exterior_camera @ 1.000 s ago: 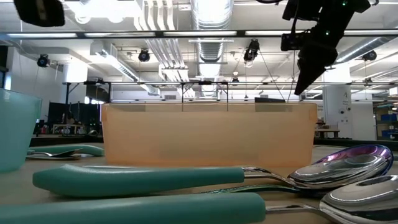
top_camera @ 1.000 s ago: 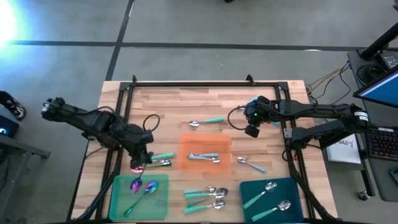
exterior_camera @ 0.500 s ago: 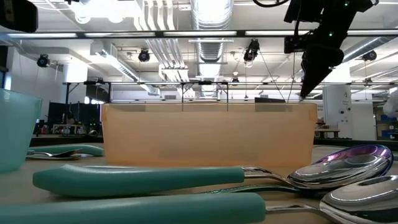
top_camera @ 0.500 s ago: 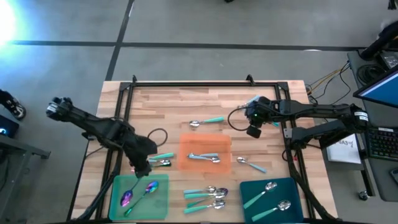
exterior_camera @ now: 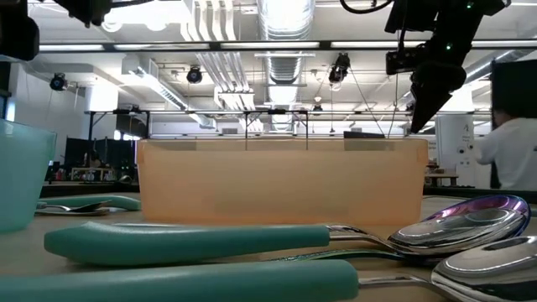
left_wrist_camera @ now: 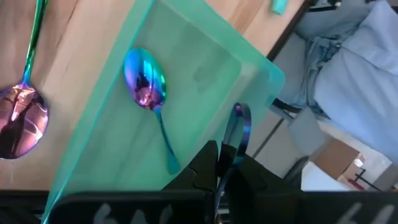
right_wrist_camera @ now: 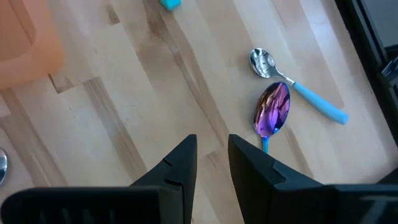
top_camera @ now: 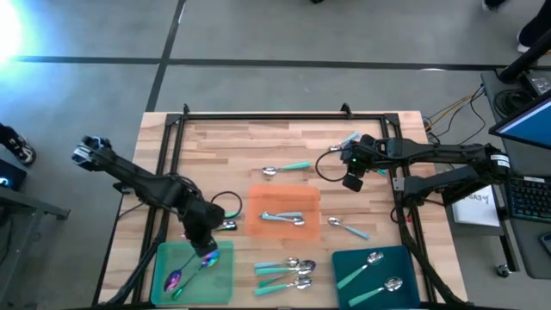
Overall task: Sort silverware by color (type)
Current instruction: Put the violet spoon into the green bin
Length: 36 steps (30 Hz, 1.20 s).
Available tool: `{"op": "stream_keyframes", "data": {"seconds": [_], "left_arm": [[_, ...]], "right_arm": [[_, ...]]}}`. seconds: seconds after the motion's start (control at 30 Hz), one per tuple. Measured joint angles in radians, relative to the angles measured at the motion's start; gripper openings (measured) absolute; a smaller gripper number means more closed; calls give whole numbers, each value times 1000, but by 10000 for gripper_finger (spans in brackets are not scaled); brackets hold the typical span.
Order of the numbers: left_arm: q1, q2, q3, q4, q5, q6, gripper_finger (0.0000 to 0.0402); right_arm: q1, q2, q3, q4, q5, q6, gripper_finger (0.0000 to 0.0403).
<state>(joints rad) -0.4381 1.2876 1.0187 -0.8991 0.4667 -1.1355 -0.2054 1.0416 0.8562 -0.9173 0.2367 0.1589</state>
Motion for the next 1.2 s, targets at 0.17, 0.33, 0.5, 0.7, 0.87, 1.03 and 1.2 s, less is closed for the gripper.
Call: {"op": "stream_keyframes", "data": {"seconds": [0.17, 0.33, 0.5, 0.7, 0.87, 1.03, 1.2], "left_arm": [[0, 41, 0, 0, 52, 0, 0], [0, 87, 0, 0, 71, 2, 0], [0, 147, 0, 1, 137, 45, 0], [0, 199, 0, 2, 148, 238, 0], [0, 195, 0, 15, 148, 287, 0], [0, 198, 0, 127, 148, 280, 0], [0, 198, 11, 125, 147, 287, 0]], "right_arm": [[0, 0, 0, 1, 0, 0, 82], [0, 0, 0, 8, 0, 22, 82], [0, 0, 0, 8, 0, 26, 82], [0, 0, 0, 16, 1, 26, 82], [0, 0, 0, 17, 1, 40, 82], [0, 0, 0, 18, 1, 52, 82], [0, 0, 0, 20, 14, 53, 82]]}}
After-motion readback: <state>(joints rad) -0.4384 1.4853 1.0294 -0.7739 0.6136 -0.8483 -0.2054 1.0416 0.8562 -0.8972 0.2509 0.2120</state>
